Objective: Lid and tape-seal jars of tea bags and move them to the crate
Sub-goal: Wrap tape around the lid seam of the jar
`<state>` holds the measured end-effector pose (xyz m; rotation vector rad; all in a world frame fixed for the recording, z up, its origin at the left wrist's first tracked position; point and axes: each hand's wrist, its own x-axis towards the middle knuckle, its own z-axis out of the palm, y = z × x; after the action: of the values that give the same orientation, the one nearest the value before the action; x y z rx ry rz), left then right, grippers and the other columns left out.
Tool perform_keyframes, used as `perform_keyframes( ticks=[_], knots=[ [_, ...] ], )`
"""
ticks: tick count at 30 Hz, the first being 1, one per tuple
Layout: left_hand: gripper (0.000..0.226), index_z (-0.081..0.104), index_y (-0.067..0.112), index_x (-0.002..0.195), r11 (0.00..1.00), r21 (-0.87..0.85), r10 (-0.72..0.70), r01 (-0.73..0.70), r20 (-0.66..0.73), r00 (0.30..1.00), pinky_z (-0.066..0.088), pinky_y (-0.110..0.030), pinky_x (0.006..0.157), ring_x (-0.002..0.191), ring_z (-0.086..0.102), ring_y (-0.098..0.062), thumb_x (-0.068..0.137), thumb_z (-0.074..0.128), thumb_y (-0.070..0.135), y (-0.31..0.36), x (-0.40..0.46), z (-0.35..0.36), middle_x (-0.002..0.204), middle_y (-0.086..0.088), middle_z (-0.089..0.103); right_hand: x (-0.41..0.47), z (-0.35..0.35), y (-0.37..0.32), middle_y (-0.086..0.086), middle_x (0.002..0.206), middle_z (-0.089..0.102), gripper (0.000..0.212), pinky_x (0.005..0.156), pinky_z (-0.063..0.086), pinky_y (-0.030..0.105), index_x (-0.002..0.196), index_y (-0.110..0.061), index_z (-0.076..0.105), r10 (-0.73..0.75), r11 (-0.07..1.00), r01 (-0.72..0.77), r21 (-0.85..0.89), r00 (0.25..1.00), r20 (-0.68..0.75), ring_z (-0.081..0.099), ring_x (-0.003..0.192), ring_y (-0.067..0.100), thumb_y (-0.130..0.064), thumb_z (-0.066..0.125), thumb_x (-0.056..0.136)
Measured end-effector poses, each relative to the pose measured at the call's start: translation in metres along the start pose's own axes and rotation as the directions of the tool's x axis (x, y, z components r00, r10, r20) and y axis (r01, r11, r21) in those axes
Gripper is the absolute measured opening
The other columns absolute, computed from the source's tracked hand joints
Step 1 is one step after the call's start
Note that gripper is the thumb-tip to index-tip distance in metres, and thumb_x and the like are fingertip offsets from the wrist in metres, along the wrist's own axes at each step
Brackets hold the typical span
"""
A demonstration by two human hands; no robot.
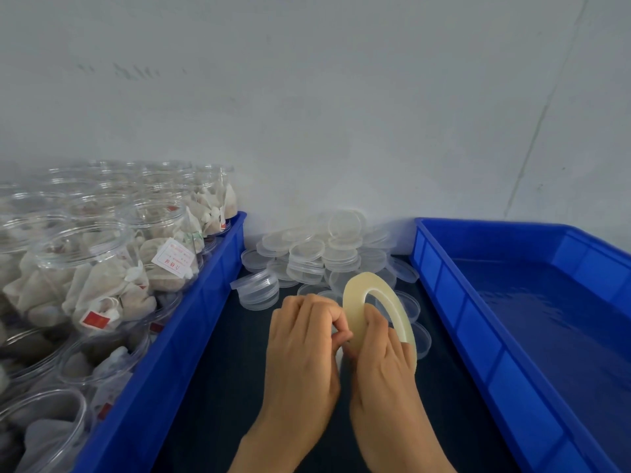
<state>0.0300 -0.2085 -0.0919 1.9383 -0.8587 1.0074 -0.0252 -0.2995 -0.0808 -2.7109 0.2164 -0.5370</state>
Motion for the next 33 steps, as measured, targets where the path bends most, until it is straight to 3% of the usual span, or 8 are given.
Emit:
perform_keyframes(
  ticks=[3, 6, 13, 20, 23, 26, 29, 33],
  knots=[
    [0.011, 0.044, 0.027, 0.082, 0.999, -0.034, 0.008, -0.006, 0.036, 0.999, 0.033, -0.018, 0.074, 0.076, 0.043, -0.002, 0.086, 0.05, 0.018, 0.001, -0.005, -0.001, 0.077, 0.011, 0.054, -0.002, 0.001, 0.0, 0.006, 0.126, 0.055, 0.065, 0.102, 0.036, 0.043, 0.145, -0.019, 0.018, -0.077, 0.994, 0.085, 0.067, 0.991, -0.108, 0.054, 0.12, 0.028, -0.013, 0.051, 0.09],
    [0.015, 0.045, 0.029, 0.085, 0.992, -0.103, -0.07, 0.077, 0.071, 0.995, 0.037, -0.018, 0.074, 0.079, 0.045, 0.0, 0.088, 0.054, 0.017, 0.004, -0.002, -0.006, 0.081, 0.02, 0.048, -0.003, -0.001, 0.007, -0.028, 0.11, 0.049, 0.073, 0.094, 0.041, 0.027, 0.134, -0.051, 0.024, -0.108, 0.906, 0.136, 0.4, 0.99, -0.092, 0.053, 0.111, 0.002, -0.003, 0.057, 0.09],
    [0.032, 0.054, 0.028, 0.085, 0.953, -0.206, -0.176, 0.222, 0.218, 0.96, 0.043, -0.012, 0.076, 0.086, 0.056, -0.005, 0.086, 0.067, -0.001, 0.001, 0.015, -0.015, 0.081, 0.017, 0.056, -0.009, -0.006, 0.022, -0.006, 0.059, 0.043, 0.01, 0.057, 0.038, 0.039, 0.102, -0.037, 0.052, -0.076, 0.817, 0.085, 0.57, 0.996, -0.04, 0.041, 0.055, 0.008, -0.033, 0.044, 0.098],
    [0.015, 0.054, 0.037, 0.095, 0.899, -0.323, -0.233, 0.295, 0.216, 0.948, 0.046, -0.018, 0.084, 0.098, 0.06, -0.007, 0.087, 0.066, 0.033, -0.011, 0.001, -0.009, 0.096, 0.018, 0.061, -0.007, -0.013, 0.03, -0.014, 0.063, 0.052, 0.011, 0.053, 0.036, 0.029, 0.087, -0.034, 0.05, 0.023, 0.924, 0.002, 0.381, 0.998, -0.06, 0.043, 0.052, 0.008, -0.04, 0.046, 0.096],
    [0.072, 0.041, 0.04, 0.126, 0.794, -0.412, -0.368, 0.447, 0.26, 0.893, 0.034, -0.008, 0.099, 0.125, 0.045, 0.003, 0.066, 0.076, 0.06, -0.037, -0.014, -0.009, 0.128, 0.029, 0.046, -0.005, -0.018, 0.042, -0.009, 0.073, 0.057, 0.012, 0.054, 0.043, 0.034, 0.082, -0.034, 0.052, 0.088, 0.927, -0.048, 0.373, 0.992, -0.092, 0.047, 0.055, 0.013, -0.036, 0.05, 0.094],
    [0.117, 0.017, 0.053, 0.133, 0.705, -0.387, -0.469, 0.595, 0.374, 0.8, 0.02, -0.01, 0.109, 0.137, 0.025, 0.008, 0.044, 0.092, 0.051, -0.061, -0.031, 0.002, 0.14, 0.042, 0.02, 0.003, -0.02, 0.056, -0.011, 0.063, 0.053, 0.018, 0.052, 0.035, 0.025, 0.077, -0.033, 0.055, 0.137, 0.912, -0.096, 0.398, 0.988, -0.074, 0.043, 0.051, 0.006, -0.03, 0.054, 0.095],
    [0.135, 0.004, 0.055, 0.137, 0.63, -0.341, -0.5, 0.698, 0.509, 0.7, 0.027, -0.026, 0.111, 0.137, 0.031, 0.001, 0.045, 0.097, 0.021, -0.073, -0.044, 0.016, 0.149, 0.02, 0.023, 0.012, -0.016, 0.063, -0.006, 0.062, 0.052, 0.024, 0.052, 0.037, 0.027, 0.072, -0.03, 0.054, 0.143, 0.919, -0.12, 0.376, 0.989, -0.035, 0.042, 0.052, 0.006, -0.028, 0.055, 0.096],
    [0.133, 0.001, 0.047, 0.144, 0.58, -0.399, -0.452, 0.71, 0.567, 0.689, 0.04, -0.017, 0.098, 0.116, 0.048, 0.017, 0.055, 0.094, 0.01, -0.078, -0.05, 0.033, 0.129, 0.023, 0.048, 0.017, -0.01, 0.063, 0.0, 0.064, 0.054, 0.027, 0.051, 0.037, 0.024, 0.071, -0.031, 0.052, 0.099, 0.953, -0.1, 0.286, 0.995, 0.017, 0.042, 0.051, 0.007, -0.025, 0.054, 0.097]
  ],
)
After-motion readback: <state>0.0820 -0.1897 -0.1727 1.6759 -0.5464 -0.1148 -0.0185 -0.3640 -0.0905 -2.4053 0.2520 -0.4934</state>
